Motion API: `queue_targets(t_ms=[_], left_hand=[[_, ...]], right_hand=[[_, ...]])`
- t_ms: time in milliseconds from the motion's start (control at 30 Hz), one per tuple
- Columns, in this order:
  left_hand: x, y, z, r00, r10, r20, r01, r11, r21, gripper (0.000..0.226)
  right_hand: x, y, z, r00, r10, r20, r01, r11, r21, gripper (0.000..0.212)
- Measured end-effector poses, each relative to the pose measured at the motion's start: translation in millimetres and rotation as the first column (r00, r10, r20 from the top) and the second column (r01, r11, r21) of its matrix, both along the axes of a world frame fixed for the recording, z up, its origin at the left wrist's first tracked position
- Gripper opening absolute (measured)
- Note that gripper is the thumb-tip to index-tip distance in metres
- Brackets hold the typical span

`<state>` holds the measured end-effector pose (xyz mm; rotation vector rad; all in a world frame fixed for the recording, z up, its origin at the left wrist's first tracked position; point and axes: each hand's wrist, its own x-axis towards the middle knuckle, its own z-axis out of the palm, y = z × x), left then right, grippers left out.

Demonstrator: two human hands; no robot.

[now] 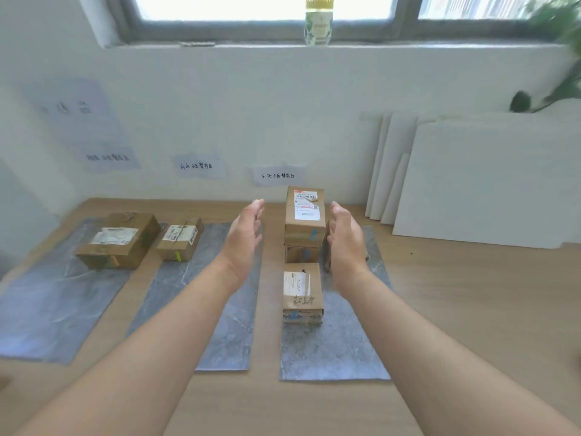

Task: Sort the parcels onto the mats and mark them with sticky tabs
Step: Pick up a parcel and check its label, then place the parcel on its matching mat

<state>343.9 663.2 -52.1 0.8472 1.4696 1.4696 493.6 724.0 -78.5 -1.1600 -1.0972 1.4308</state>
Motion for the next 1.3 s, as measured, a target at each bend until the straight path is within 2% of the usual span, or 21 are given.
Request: queue_targets(t_ms=[200, 333, 467, 567, 667, 833, 1133, 1300], left_hand=[[11.6, -84.7, 77.9, 0.997, -0.013, -0.081, 0.023, 0.991, 0.129, 0.050], [8.0, -145.8, 114.2, 0.992, -0.022, -0.125, 0.043, 0.984, 0.171, 0.050], [-3.9, -211.4, 142.0, 0.987, -0.033, -0.156, 0.062, 0.981, 0.184, 0.052], [-11.2, -266.8, 148.3, 0.984, -0.045, -0.173, 0.080, 0.977, 0.196, 0.053], [-18.6, -325.1, 147.6, 0.978, -0.078, -0.193, 0.113, 0.978, 0.176, 0.054], [-35.5, -405.4, 152.4, 0.983, -0.079, -0.163, 0.109, 0.977, 0.182, 0.054], [-41.2, -483.7, 168.6, 0.991, -0.053, -0.126, 0.077, 0.979, 0.189, 0.059], [-43.7, -503.4, 169.3, 0.995, -0.004, -0.101, 0.026, 0.977, 0.212, 0.060]], right_hand=[[10.2, -80.5, 85.0, 0.999, 0.009, -0.036, -0.004, 0.992, 0.130, 0.039], [2.4, -142.0, 127.9, 0.999, 0.018, -0.030, -0.012, 0.983, 0.181, 0.025], [-14.6, -209.6, 159.8, 0.999, 0.025, -0.048, -0.013, 0.972, 0.235, 0.035], [-28.6, -272.0, 166.2, 0.995, 0.043, -0.091, -0.020, 0.971, 0.238, 0.046], [-41.4, -337.8, 165.0, 0.993, 0.014, -0.115, 0.010, 0.979, 0.204, 0.034], [-57.8, -422.2, 177.5, 0.994, -0.021, -0.105, 0.038, 0.986, 0.164, 0.036], [-73.7, -495.8, 203.4, 0.998, 0.018, -0.065, -0.003, 0.975, 0.222, 0.027], [-71.9, -516.5, 200.0, 0.993, 0.083, -0.080, -0.066, 0.977, 0.202, 0.033]])
